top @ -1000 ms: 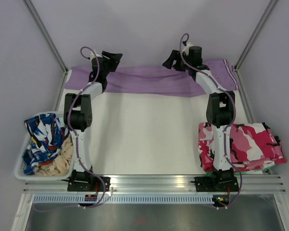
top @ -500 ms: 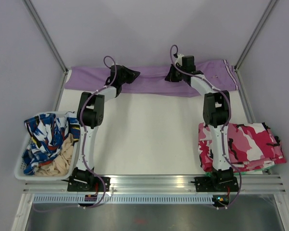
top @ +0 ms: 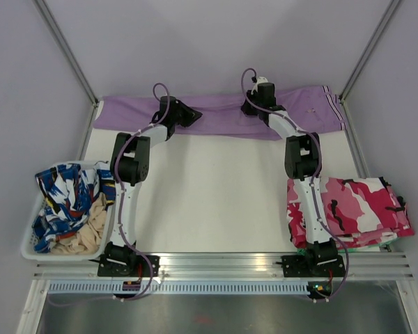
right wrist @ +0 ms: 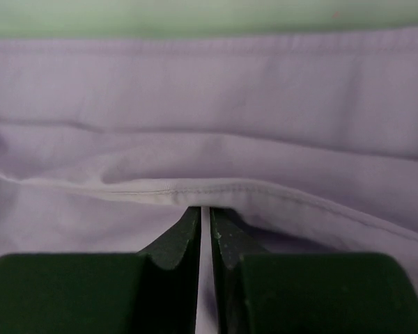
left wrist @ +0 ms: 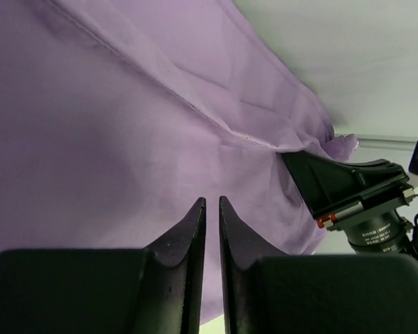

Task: Fold and stack the trousers
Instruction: Fold the trousers

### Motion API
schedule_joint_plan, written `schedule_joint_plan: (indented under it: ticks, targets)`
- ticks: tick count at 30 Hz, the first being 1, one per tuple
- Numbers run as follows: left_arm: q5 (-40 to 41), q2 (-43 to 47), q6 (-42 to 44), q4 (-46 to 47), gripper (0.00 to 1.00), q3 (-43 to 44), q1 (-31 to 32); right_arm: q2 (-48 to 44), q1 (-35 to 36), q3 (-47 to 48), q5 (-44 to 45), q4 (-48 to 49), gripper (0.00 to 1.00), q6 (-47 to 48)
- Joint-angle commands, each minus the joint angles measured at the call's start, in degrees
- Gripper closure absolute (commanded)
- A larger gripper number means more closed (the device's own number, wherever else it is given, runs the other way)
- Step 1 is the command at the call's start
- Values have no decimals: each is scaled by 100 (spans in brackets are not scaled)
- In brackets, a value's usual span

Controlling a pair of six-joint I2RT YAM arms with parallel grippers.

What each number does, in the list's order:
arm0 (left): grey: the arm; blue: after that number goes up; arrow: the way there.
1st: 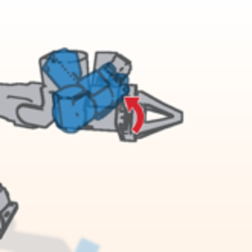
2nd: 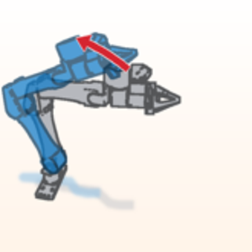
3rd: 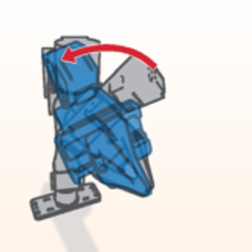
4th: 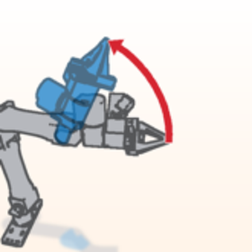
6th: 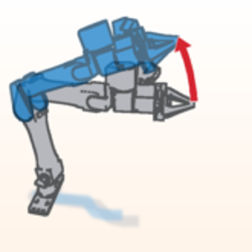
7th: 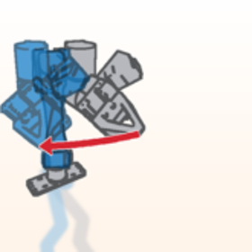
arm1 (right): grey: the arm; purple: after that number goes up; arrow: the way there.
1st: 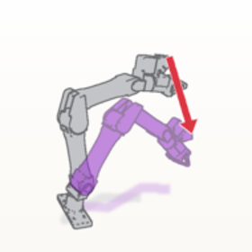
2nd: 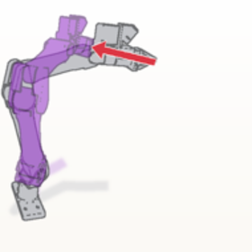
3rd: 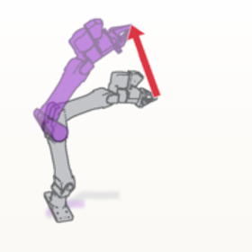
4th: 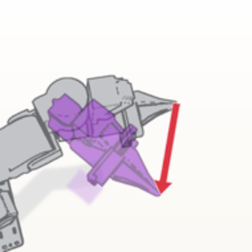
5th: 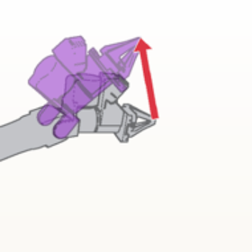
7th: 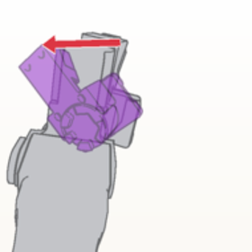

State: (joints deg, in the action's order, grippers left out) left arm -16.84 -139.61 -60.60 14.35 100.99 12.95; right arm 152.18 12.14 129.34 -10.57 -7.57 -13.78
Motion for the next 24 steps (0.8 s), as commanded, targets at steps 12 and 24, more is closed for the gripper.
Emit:
schedule_joint_plan:
  ticks: [12, 24]
  targets:
    - [866, -1726, -680, 42, 81, 2609, 6, 795, -124, 856, 740, 950, 78, -1310]
    - [1473, -2149, -1937, -706, 78, 2943, -56, 621, -291, 1129, 82, 1012, 67, -2094]
